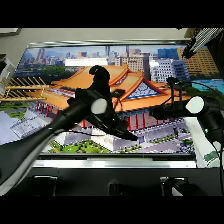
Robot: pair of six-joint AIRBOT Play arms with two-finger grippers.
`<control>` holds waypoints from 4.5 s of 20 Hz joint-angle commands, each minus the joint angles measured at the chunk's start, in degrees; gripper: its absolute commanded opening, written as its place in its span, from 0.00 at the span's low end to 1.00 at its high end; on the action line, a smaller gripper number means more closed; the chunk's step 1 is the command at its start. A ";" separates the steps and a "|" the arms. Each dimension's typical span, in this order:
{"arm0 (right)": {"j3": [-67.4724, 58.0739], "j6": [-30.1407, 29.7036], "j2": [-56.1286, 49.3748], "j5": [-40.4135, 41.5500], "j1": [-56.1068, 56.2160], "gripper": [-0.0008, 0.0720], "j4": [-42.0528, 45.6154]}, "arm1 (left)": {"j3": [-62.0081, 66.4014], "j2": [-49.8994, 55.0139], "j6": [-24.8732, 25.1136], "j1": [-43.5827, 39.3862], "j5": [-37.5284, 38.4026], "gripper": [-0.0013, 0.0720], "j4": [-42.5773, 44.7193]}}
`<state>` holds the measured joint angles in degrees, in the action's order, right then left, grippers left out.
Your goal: Fold the clothes and pants, and hang the long-sleeved shirts on hangers.
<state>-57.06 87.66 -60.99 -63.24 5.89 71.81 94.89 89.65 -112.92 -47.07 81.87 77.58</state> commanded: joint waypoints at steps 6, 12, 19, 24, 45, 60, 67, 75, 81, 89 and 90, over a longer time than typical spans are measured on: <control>-0.07 0.26 0.04 3.34 0.07 0.06 -1.40 | -4.50 -22.97 0.92 21.53 10.12 0.88 10.71; -0.07 3.37 0.04 0.59 -0.07 0.33 -9.66 | -7.19 -24.79 1.95 32.48 10.01 0.87 11.32; 4.39 -0.94 -1.62 -8.02 -14.01 0.68 -14.10 | -7.19 -23.58 2.58 34.49 9.99 0.87 15.72; 19.58 -6.08 -6.45 -1.55 -10.60 0.77 -29.75 | -7.21 -21.51 2.58 34.51 9.99 0.87 16.11; 22.67 3.98 -4.57 9.99 7.52 0.06 -28.74 | -24.79 -14.08 26.23 59.28 -19.17 0.87 -17.70; 22.67 6.64 6.36 6.62 7.52 0.06 -28.55 | -20.63 12.68 42.42 57.00 -26.53 0.86 -35.82; 22.67 6.67 6.36 8.11 7.52 0.07 -29.40 | -20.63 13.25 41.44 52.83 -30.32 0.71 -36.65; 21.29 4.26 10.03 11.82 7.52 0.06 -29.68 | -17.90 9.57 42.51 52.89 -22.69 0.04 -36.61; -2.60 -2.08 14.86 18.23 7.52 0.05 -24.00 | -6.54 -13.14 40.48 54.53 -17.46 0.04 -34.73; -45.55 -2.62 15.85 12.20 7.52 0.05 -6.62 | 3.52 -45.46 16.94 54.53 -18.99 0.04 -13.92; -49.22 -2.62 15.87 12.31 7.52 0.05 -5.88 | 3.52 -48.37 14.49 54.53 -18.99 0.04 -11.61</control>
<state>-93.49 85.36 -45.56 -49.80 13.37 60.27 96.86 50.98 -89.30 7.42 63.72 57.45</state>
